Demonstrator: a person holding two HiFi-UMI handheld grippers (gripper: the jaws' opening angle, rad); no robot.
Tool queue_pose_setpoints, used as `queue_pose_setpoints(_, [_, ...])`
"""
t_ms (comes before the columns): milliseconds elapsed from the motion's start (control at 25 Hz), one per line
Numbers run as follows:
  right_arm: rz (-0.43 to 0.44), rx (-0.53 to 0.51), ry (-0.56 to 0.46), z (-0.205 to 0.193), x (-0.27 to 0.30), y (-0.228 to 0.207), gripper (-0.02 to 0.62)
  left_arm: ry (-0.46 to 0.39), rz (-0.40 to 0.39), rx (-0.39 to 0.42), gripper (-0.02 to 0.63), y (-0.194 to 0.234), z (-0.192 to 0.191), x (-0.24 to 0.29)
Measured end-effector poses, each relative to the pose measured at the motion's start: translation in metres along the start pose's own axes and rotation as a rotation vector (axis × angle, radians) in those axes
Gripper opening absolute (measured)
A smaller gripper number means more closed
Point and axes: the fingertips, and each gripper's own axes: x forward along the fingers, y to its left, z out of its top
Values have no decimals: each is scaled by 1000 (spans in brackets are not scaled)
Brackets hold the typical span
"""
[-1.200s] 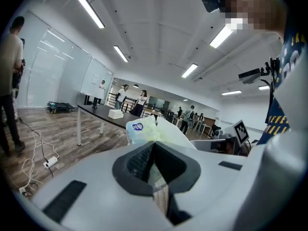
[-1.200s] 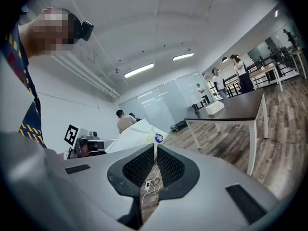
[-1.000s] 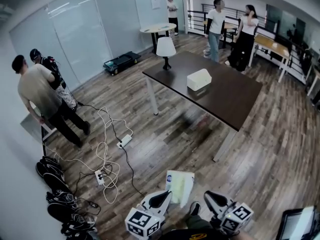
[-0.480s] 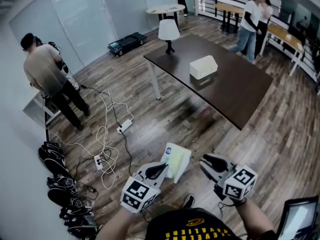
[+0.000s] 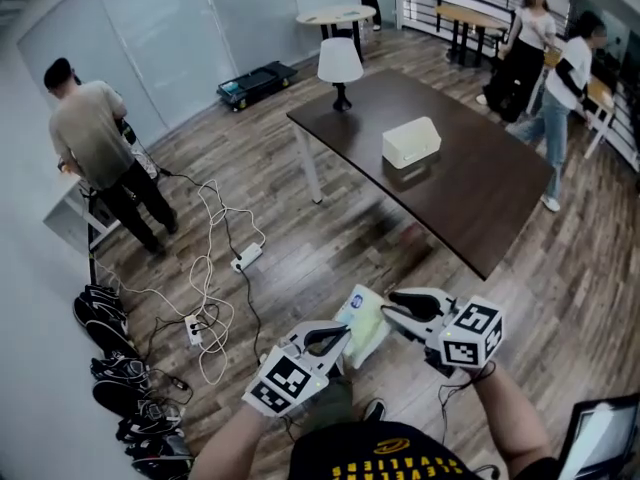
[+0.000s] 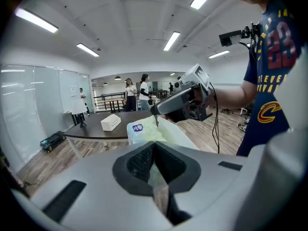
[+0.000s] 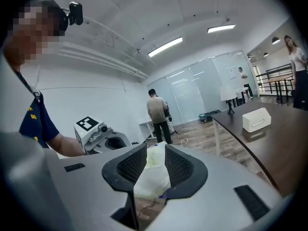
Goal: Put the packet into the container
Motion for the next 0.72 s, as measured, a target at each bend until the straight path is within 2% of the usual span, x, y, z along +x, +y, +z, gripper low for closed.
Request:
queue_pose_setpoints(200, [-26,-14,81,-8,27,-38,147,30,-68,86,2,26,-3,30])
queue_pose_setpoints(560, [-115,-15,106,16,75,-106,124,17,-196,128,2,106,-3,69])
queue_pose_setpoints(720, [-169,7,117,27,105,-125,108,12,-225,130,2,145,-7,73])
